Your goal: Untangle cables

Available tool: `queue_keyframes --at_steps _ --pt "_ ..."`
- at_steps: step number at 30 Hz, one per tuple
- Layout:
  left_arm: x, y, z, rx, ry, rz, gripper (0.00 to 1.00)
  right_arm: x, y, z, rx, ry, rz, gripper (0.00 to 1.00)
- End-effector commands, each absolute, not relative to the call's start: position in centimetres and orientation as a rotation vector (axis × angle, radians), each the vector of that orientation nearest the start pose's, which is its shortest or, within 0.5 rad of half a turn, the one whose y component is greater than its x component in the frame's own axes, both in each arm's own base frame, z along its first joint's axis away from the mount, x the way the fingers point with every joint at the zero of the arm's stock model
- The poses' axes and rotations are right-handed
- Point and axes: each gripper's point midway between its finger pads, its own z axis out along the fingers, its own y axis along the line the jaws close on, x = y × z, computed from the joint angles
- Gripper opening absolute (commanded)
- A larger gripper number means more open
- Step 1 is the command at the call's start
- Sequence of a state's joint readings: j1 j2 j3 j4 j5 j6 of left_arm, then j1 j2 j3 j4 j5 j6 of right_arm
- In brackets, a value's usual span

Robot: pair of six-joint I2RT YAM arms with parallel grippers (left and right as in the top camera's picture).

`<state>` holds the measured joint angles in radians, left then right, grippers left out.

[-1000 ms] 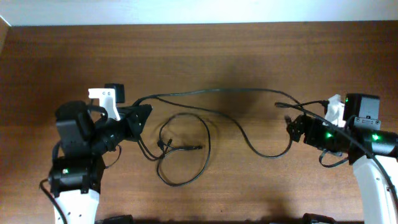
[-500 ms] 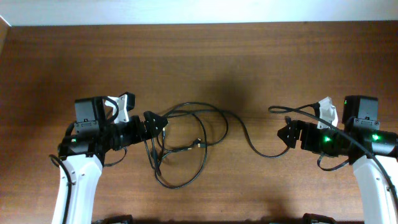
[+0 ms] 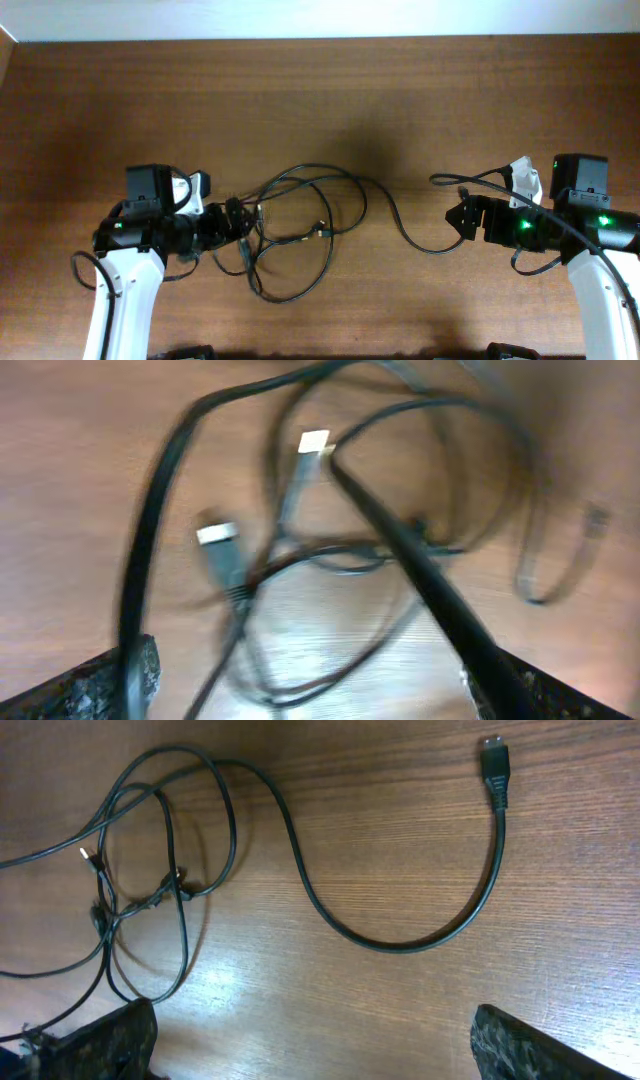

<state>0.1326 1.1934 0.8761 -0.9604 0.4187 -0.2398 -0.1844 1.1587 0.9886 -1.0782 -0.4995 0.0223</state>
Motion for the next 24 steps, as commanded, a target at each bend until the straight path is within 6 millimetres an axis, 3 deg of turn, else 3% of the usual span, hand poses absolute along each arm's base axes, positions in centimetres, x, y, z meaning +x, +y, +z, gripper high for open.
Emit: queue_keyframes --at_steps 1,6,15,17,21,23,24 --pt "24.5 -0.4 10.9 -0.484 2.812 -0.334 0.99 25.1 3.8 16.3 0.152 2.693 0.662 0.99" --pt "24.6 0.1 11.1 -0.481 2.807 -0.294 0.99 25.4 3.7 16.4 0.145 2.677 0.656 0.99" --pt "24.4 1.3 12.8 -0.478 2.739 -0.193 0.99 25.8 3.6 16.6 0.138 2.660 0.649 0.99" --pt "24.3 1.8 13.9 -0.422 2.692 -0.123 0.99 25.8 3.6 16.6 0.138 2.661 0.649 0.99" --pt "24.4 -0.5 16.7 -0.061 2.595 -0.114 0.99 26.1 3.6 16.1 0.146 2.677 0.657 0.99" --pt "24.4 -4.7 17.6 0.221 2.537 -0.293 0.99 26.1 3.6 15.5 0.156 2.699 0.666 0.99" --pt "24.4 -5.5 17.6 0.269 2.533 -0.309 0.99 26.1 3.6 15.4 0.159 2.705 0.668 0.99"
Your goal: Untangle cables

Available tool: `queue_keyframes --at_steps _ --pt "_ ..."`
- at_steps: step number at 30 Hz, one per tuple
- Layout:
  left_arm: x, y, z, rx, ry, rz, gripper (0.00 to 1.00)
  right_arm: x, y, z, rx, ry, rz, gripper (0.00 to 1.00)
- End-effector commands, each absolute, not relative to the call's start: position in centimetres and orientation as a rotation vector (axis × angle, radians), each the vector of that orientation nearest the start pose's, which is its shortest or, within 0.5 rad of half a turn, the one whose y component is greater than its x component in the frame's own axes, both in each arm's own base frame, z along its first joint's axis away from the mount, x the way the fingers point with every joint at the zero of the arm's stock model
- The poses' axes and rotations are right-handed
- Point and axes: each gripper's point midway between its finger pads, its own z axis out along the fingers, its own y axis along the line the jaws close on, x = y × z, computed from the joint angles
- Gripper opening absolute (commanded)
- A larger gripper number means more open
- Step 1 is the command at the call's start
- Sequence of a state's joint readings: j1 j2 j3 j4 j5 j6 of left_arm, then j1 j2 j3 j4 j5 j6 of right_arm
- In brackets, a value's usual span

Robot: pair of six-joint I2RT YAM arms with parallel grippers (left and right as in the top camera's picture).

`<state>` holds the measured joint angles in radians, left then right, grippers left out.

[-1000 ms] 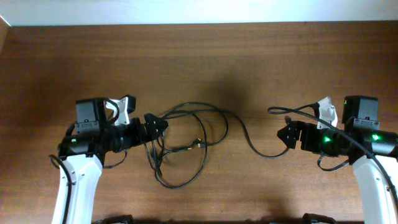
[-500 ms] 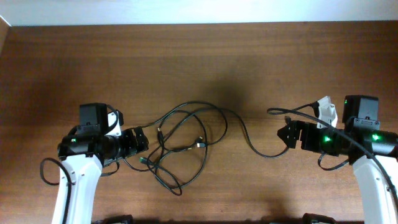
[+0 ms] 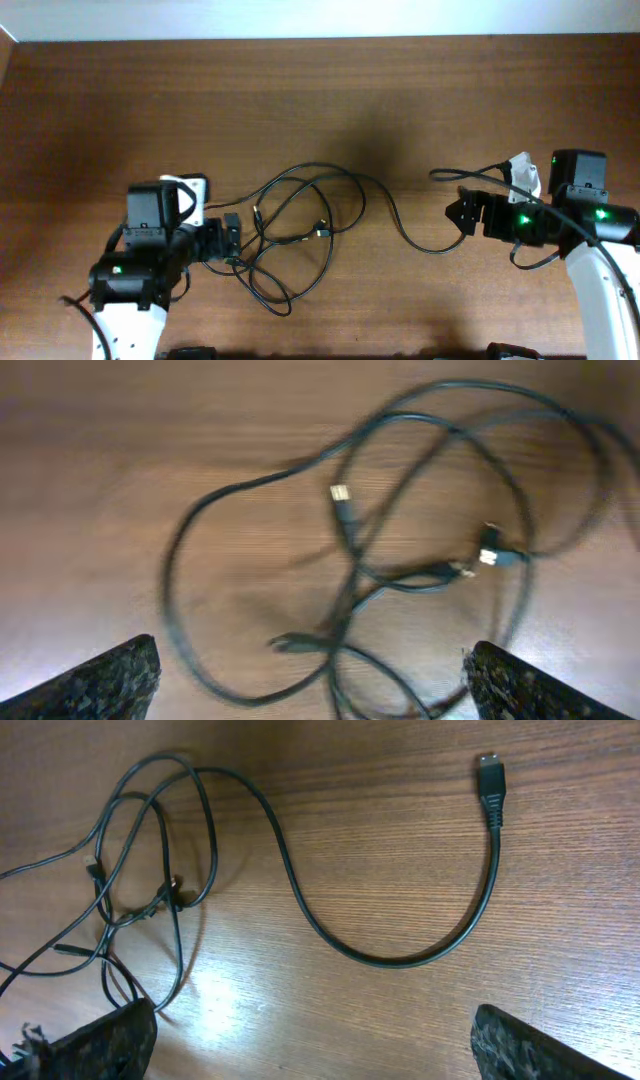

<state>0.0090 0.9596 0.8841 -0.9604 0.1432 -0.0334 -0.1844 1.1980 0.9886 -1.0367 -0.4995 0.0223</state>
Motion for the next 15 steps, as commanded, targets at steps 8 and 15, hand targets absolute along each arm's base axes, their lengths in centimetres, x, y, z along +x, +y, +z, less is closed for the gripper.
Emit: queue_keyframes --at_steps 8,15 --pt "22.6 -8.7 14.5 0.168 2.740 -0.381 0.99 26.2 3.5 15.3 0.159 2.706 0.668 0.99" --pt "20.2 -6.3 10.0 -0.043 3.028 -0.170 0.99 26.2 3.5 15.3 0.159 2.706 0.668 0.99"
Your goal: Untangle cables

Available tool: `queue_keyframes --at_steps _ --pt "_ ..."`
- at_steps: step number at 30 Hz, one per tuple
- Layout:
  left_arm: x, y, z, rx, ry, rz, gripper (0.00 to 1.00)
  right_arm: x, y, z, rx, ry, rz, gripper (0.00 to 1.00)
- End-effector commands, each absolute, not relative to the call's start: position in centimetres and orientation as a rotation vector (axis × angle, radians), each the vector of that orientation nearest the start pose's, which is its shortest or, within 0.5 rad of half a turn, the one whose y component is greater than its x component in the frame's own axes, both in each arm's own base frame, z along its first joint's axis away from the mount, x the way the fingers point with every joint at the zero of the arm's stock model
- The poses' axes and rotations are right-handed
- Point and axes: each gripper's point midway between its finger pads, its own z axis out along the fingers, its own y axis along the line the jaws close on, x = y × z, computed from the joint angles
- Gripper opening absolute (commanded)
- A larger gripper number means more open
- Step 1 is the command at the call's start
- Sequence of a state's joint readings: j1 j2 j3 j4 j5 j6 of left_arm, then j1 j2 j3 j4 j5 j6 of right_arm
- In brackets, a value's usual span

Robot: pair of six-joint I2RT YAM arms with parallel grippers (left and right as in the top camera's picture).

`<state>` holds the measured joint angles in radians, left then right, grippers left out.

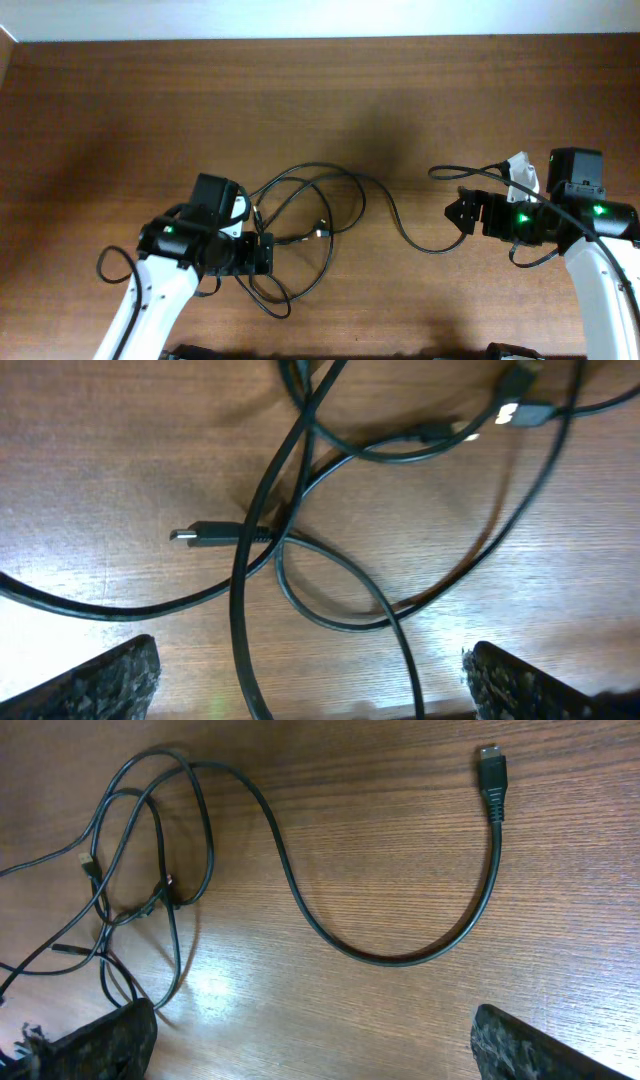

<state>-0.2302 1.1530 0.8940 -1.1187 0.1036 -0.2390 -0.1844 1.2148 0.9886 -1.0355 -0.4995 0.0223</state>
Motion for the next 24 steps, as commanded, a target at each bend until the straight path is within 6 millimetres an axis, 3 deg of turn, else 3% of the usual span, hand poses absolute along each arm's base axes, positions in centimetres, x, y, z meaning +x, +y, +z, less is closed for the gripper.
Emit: queue_keyframes --at_steps 1,5,8,10,12,13,15,17,20,24 --pt "20.1 -6.4 9.3 -0.047 3.065 -0.165 0.99 26.2 3.5 15.3 0.159 2.706 0.668 0.99" --pt "19.8 -6.4 7.9 -0.064 3.145 -0.149 0.99 26.2 3.5 15.3 0.159 2.706 0.668 0.99" --pt "19.6 -8.0 6.8 -0.070 3.210 -0.274 0.99 26.2 3.5 15.3 0.159 2.706 0.668 0.99" --pt "19.6 -8.4 6.4 -0.059 3.224 -0.291 0.88 26.2 3.5 15.3 0.159 2.706 0.668 0.99" --pt "19.7 -9.1 6.4 -0.004 3.214 -0.295 0.55 26.2 3.5 15.3 0.159 2.706 0.668 0.99" --pt "19.8 -9.7 6.4 0.039 3.201 -0.299 0.31 26.2 3.5 15.3 0.159 2.706 0.668 0.99" --pt "19.9 -10.5 6.4 0.084 3.187 -0.310 0.00 26.2 3.5 15.3 0.159 2.706 0.668 0.99" --pt "20.2 -12.2 6.7 0.124 3.158 -0.425 0.00 26.2 3.5 15.3 0.159 2.706 0.668 0.99" --pt "21.6 -16.3 8.2 0.183 3.034 -0.757 0.00 26.2 3.5 15.3 0.160 2.707 0.668 0.99" --pt "23.7 -21.4 14.6 0.441 2.729 -1.189 0.00 26.2 3.5 15.3 0.160 2.707 0.668 0.99"
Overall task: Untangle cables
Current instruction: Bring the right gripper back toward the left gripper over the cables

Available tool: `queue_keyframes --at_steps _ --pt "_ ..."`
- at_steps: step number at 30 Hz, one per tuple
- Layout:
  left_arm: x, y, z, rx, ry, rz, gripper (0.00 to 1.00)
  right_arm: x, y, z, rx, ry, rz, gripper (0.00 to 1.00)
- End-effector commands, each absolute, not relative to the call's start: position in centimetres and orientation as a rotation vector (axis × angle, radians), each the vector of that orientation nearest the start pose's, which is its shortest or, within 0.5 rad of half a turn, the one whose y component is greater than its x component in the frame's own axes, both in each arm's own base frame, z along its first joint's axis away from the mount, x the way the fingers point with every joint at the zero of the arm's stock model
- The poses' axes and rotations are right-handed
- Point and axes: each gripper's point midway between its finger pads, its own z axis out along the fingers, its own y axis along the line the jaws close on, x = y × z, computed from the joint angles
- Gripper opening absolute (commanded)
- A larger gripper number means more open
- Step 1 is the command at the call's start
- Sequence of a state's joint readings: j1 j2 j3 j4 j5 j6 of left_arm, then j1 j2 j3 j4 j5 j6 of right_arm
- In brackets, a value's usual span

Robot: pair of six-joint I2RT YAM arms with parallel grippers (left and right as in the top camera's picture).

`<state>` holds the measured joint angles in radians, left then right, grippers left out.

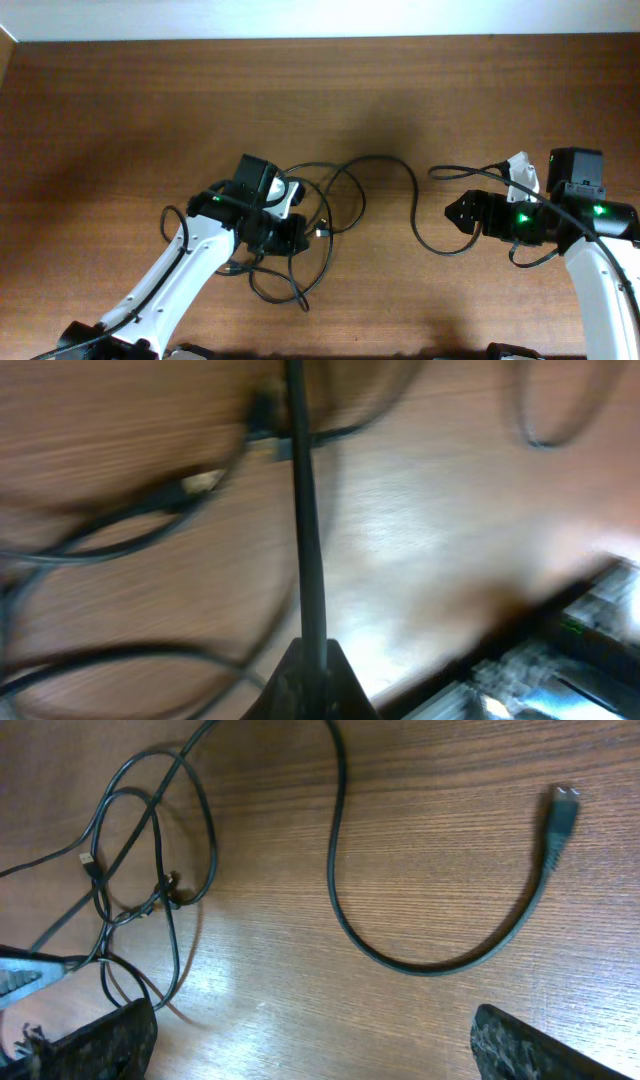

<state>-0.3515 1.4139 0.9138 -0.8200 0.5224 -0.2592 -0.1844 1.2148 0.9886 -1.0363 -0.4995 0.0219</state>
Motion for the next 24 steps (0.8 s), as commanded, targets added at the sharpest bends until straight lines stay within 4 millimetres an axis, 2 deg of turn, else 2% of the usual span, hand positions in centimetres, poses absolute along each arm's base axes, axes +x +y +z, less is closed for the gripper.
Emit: queue_keyframes --at_steps 1,2,3,4,6,8,10,12,14,15,18,21,24 --pt "24.3 -21.8 16.5 0.490 2.659 -1.198 0.00 26.2 3.5 15.3 0.160 2.707 0.668 0.99" --pt "24.8 -22.1 18.1 0.538 2.596 -1.188 0.00 26.2 3.5 15.3 0.160 2.707 0.668 0.99" --pt "25.3 -22.7 21.0 0.654 2.468 -1.161 0.00 26.2 3.5 15.3 0.160 2.707 0.669 0.99" --pt "25.3 -23.0 23.0 0.732 2.380 -1.139 0.00 26.2 3.6 15.3 0.161 2.707 0.670 0.99" --pt "24.8 -23.6 26.8 0.896 2.189 -1.076 0.00 26.2 5.7 16.6 0.129 2.647 0.868 0.99" --pt "24.2 -23.8 28.7 0.936 2.098 -1.061 0.00 26.3 8.9 19.8 0.082 2.497 1.200 0.99" --pt "23.5 -24.1 30.6 0.963 2.005 -1.091 0.00 26.7 9.6 21.2 0.162 2.444 1.330 0.99" --pt "22.2 -24.4 33.3 1.011 1.869 -1.141 0.00 26.8 10.5 22.9 0.061 2.344 1.431 0.99" --pt "21.5 -24.0 34.4 1.046 1.803 -1.104 0.00 26.5 11.5 25.2 -0.014 2.233 1.579 0.99" --pt "20.8 -23.9 35.1 1.094 1.738 -1.079 0.00 26.4 11.8 25.9 0.057 2.226 1.671 0.99" --pt "19.9 -23.6 36.1 1.162 1.637 -1.028 0.00 26.5 11.8 26.1 0.227 2.264 1.749 0.99" --pt "19.1 -23.9 36.4 1.217 1.576 -1.054 0.00 27.1 11.7 26.6 0.367 2.270 1.813 0.99" --pt "19.1 -24.0 36.2 1.244 1.551 -1.039 0.00 27.4 11.7 26.6 0.644 2.306 1.900 0.99"
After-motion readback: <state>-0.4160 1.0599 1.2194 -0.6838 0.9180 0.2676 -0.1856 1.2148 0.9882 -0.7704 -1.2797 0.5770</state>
